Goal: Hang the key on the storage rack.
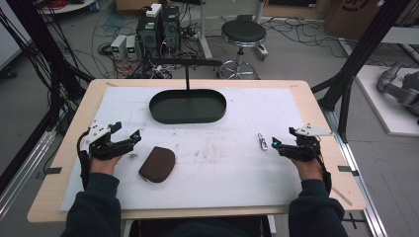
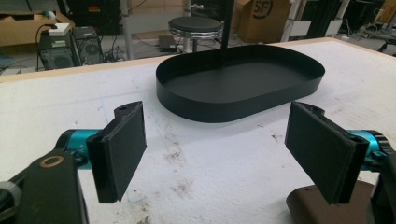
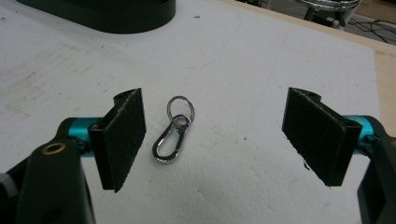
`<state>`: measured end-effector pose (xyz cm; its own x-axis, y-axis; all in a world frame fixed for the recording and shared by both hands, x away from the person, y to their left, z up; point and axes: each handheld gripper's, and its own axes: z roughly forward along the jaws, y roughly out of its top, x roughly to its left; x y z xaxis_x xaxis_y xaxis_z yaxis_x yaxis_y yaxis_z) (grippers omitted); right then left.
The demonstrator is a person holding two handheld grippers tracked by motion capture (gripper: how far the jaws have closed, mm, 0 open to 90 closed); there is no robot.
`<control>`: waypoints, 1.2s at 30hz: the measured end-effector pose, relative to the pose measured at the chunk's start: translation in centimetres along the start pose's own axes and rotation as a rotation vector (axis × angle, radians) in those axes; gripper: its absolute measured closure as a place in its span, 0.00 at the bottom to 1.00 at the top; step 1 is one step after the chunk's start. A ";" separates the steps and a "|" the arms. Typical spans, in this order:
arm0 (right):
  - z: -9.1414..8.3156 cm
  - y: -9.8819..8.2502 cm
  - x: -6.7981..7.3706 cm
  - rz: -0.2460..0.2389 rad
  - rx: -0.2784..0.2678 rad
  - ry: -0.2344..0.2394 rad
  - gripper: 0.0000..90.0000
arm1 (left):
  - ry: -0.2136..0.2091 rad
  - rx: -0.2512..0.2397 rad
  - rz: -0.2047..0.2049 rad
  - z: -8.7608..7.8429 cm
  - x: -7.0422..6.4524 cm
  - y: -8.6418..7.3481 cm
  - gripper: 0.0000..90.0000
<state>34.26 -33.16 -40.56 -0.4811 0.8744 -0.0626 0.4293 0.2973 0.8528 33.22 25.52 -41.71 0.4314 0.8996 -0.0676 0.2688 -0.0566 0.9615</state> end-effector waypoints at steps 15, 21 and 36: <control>-0.8 -0.4 -0.6 0.020 -0.023 -0.014 0.24 | -0.006 0.001 -0.017 0.3 -0.1 -0.1 0.23; -1.0 0.1 -0.1 0.040 -0.050 0.011 0.25 | -0.026 0.003 -0.001 0.3 -0.5 -0.1 0.23; 0.5 0.8 1.0 -0.007 -0.022 0.033 0.44 | -0.035 0.034 0.002 0.2 -0.3 -0.6 0.23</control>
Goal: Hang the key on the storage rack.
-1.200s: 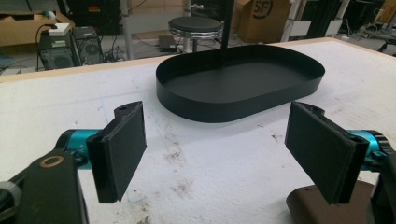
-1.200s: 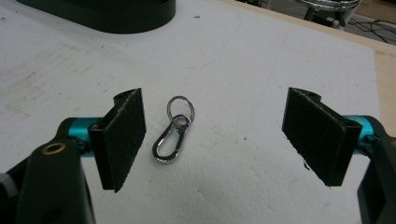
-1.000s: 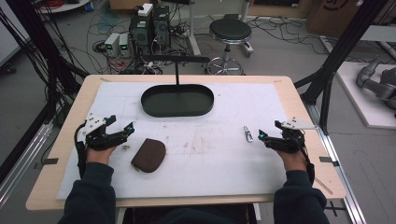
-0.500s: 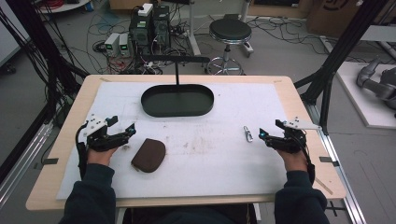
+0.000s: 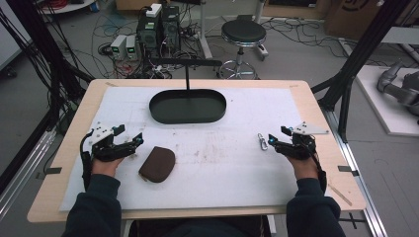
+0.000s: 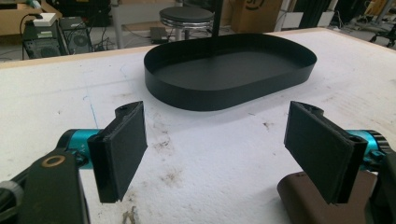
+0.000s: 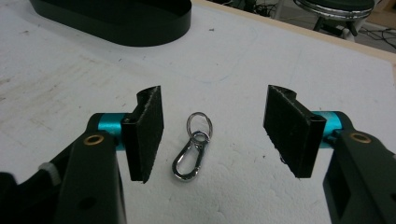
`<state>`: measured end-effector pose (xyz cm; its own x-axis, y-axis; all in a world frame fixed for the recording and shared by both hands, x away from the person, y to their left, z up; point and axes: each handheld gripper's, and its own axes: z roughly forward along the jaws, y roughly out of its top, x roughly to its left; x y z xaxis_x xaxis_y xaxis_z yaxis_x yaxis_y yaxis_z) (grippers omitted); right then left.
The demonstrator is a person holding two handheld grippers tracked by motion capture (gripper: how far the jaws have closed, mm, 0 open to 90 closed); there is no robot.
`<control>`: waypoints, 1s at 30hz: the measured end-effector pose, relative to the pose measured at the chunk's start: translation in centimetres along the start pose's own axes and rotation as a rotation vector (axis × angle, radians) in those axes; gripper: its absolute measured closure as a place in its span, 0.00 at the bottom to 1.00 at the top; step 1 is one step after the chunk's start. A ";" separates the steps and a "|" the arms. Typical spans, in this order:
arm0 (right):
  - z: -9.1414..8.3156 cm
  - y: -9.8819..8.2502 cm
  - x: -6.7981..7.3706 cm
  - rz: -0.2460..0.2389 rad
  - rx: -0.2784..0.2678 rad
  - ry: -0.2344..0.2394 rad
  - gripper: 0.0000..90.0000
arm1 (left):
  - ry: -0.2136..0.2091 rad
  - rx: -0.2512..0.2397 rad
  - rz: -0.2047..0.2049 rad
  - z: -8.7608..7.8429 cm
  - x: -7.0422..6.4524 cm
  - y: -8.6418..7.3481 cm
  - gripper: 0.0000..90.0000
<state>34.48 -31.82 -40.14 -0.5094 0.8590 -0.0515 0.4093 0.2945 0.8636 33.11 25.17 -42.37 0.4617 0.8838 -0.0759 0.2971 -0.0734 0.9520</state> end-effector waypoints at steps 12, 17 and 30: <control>3.9 -0.1 1.0 -0.067 0.201 0.006 0.72 | -0.004 0.013 0.005 0.3 -0.2 -0.1 0.24; 5.7 0.1 1.4 -0.111 0.278 0.012 0.77 | -0.001 0.012 -0.003 0.3 -0.1 -0.2 0.24; 6.0 0.3 1.5 -0.173 0.333 -0.057 0.99 | -0.004 0.017 -0.008 0.4 0.0 -0.3 0.24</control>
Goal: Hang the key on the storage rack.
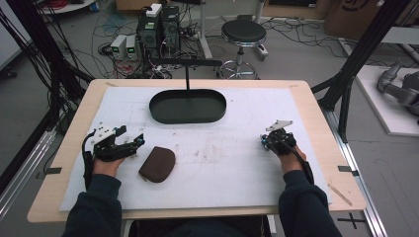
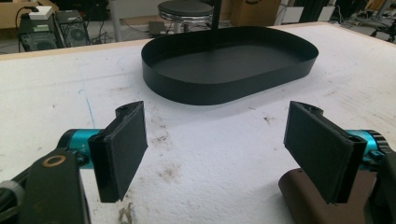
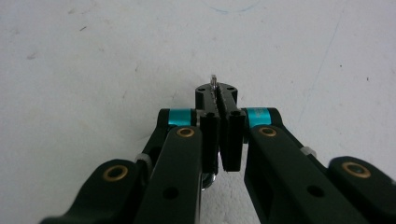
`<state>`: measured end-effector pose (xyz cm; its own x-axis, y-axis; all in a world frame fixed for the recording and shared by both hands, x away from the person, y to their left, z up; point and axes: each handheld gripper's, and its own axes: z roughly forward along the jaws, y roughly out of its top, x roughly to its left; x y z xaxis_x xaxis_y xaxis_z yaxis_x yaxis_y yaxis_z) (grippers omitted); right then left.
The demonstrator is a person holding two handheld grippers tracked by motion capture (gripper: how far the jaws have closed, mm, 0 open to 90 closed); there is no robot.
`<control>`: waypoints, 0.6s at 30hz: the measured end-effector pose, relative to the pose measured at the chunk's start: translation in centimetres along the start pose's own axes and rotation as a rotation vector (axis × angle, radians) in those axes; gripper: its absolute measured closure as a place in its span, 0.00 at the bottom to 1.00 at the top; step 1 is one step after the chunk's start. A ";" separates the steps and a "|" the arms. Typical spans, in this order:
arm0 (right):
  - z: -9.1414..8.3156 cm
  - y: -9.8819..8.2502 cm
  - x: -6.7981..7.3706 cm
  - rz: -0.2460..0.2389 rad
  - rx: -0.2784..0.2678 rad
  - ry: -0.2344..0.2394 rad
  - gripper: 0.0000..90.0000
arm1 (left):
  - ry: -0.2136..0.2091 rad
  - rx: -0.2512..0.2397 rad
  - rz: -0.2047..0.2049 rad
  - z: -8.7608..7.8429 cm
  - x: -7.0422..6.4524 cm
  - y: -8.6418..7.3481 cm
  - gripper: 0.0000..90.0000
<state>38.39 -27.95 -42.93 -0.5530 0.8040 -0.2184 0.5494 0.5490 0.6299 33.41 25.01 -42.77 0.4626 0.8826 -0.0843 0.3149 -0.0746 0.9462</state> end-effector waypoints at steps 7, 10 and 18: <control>-0.3 -0.1 -0.5 0.057 -0.020 0.045 0.99 | 0.005 -0.001 -0.004 -0.1 0.2 0.0 0.24; -0.5 -0.1 -0.7 0.075 -0.030 0.068 0.99 | 0.006 0.001 -0.007 -0.2 0.2 0.0 0.24; -1.7 1.9 -0.4 0.068 -0.152 0.210 1.00 | 0.001 0.000 -0.003 -0.2 0.0 -0.1 0.24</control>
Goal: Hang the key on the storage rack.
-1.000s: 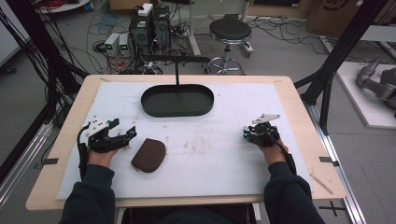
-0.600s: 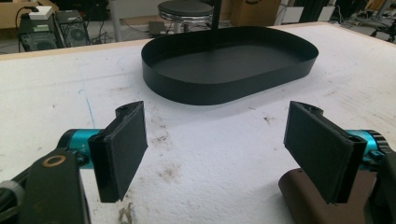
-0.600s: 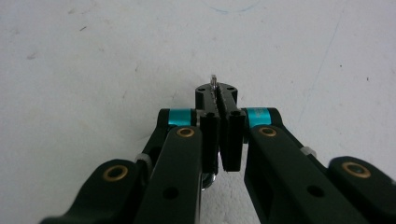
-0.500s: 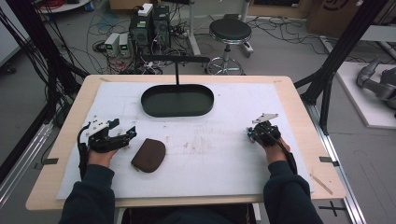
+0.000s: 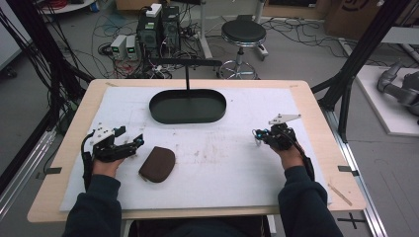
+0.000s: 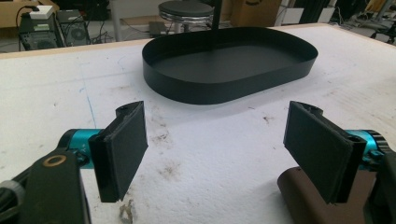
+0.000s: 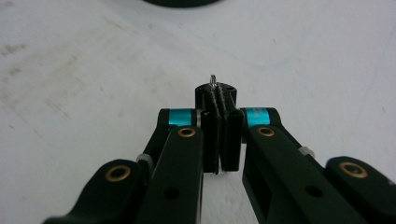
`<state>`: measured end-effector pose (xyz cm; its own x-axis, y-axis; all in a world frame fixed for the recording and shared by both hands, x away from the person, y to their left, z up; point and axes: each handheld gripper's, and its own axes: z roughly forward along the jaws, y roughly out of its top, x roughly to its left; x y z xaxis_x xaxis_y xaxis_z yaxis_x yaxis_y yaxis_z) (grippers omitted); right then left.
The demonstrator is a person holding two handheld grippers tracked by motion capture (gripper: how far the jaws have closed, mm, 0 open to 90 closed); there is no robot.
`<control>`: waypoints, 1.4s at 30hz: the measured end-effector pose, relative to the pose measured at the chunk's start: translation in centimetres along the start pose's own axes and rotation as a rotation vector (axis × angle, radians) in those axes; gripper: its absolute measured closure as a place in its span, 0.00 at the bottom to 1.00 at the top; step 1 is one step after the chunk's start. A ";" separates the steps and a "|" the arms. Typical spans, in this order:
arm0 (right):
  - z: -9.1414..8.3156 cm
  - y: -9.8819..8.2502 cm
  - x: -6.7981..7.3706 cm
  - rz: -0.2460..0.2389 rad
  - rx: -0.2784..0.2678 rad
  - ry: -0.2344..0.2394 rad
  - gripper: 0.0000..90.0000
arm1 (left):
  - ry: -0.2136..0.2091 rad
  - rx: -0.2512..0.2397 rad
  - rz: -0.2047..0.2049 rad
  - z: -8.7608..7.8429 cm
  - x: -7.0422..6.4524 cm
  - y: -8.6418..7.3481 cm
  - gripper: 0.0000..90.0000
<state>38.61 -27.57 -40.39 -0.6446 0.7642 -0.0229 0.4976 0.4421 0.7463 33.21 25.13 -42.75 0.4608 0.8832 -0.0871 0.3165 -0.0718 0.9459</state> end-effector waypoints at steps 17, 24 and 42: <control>3.4 11.9 0.0 -0.120 -0.207 0.127 1.00 | 0.000 -0.005 -0.012 -0.2 0.3 -0.1 0.24; 4.8 14.8 -0.2 -0.136 -0.224 0.110 1.00 | 0.000 -0.006 -0.012 -0.2 0.3 -0.1 0.24; 7.4 20.2 0.0 -0.136 -0.269 0.048 1.00 | 0.001 -0.008 -0.021 -0.4 0.6 -0.2 0.24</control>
<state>52.98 -15.16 -30.25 -0.7245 0.6808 -0.1078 0.2376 0.3935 0.8881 33.12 25.86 -42.89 0.4536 0.8847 -0.1071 0.3196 -0.0493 0.9463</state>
